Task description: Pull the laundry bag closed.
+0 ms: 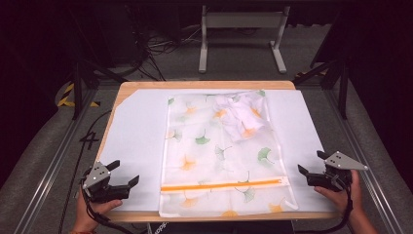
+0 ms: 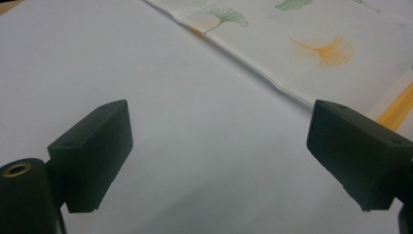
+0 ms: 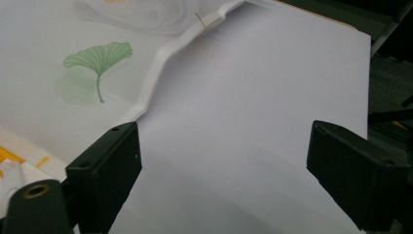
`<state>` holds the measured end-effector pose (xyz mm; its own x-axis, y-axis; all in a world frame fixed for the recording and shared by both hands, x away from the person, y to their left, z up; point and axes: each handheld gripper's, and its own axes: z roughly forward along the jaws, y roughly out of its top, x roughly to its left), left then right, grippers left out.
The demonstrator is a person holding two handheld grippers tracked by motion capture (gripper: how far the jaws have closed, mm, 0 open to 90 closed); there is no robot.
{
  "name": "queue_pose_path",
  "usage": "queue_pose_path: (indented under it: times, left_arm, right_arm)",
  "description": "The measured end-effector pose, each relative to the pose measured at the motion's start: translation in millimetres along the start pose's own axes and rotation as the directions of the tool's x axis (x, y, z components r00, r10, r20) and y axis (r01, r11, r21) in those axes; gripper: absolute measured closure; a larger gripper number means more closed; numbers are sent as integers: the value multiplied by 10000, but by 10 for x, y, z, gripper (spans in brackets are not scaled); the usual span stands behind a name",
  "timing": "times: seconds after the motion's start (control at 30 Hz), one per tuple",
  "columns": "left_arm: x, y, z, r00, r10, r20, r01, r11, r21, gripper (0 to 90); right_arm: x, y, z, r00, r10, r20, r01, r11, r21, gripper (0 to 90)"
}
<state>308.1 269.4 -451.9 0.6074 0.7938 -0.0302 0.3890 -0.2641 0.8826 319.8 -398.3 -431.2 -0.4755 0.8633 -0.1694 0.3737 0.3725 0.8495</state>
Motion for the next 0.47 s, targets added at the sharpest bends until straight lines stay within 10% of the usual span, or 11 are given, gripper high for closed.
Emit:
queue_pose_path:
  times: [0.47]
  left_arm:
    - [-11,27,15,9999,113,13,-113,9999,-23,105]
  right_arm:
    - [50,16,2,9999,-37,-132,36,10000,-17,136]
